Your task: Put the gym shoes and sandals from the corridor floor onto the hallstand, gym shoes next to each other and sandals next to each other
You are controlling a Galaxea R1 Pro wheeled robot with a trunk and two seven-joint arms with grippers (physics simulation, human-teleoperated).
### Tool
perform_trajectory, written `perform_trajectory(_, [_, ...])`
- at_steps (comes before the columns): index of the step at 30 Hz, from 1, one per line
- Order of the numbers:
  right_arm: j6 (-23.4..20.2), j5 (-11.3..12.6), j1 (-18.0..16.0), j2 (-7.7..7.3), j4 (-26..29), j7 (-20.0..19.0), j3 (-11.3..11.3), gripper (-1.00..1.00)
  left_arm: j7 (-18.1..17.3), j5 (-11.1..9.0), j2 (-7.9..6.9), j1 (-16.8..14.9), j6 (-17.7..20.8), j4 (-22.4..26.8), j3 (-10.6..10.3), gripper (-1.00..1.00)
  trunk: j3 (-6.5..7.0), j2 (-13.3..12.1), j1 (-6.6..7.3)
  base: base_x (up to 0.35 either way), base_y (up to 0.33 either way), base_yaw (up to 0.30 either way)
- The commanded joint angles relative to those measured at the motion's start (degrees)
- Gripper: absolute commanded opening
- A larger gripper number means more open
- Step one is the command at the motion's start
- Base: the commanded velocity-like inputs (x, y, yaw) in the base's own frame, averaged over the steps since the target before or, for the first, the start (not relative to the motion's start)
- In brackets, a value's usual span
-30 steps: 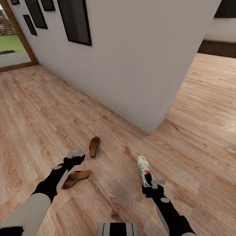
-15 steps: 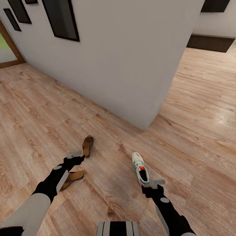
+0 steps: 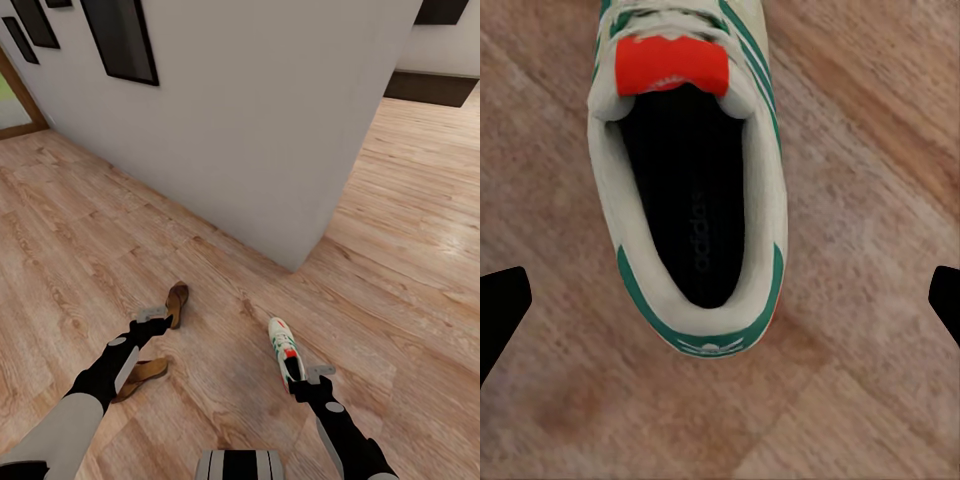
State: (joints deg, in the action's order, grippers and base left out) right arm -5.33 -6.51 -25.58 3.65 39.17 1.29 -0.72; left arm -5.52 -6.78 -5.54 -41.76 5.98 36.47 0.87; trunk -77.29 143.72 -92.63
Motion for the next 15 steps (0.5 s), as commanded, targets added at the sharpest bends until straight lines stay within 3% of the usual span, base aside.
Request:
perform_trajectory(1, [-0.4,-0.6,0.0,0.04,0.1,0.1,-0.1,1.00,-0.3,-0.6,0.00,0.0,0.1,0.1,0.1,1.00,-0.04,0.0,0.01,0.021,0.000,0.000])
perform_trajectory(15, [-0.4,-0.6,0.0,0.04,0.0,0.1,-0.1,1.00,-0.2,-0.5,0.02,0.0,-0.3,0.1,0.1,1.00,-0.04,0.0,0.01,0.065,0.000,0.000])
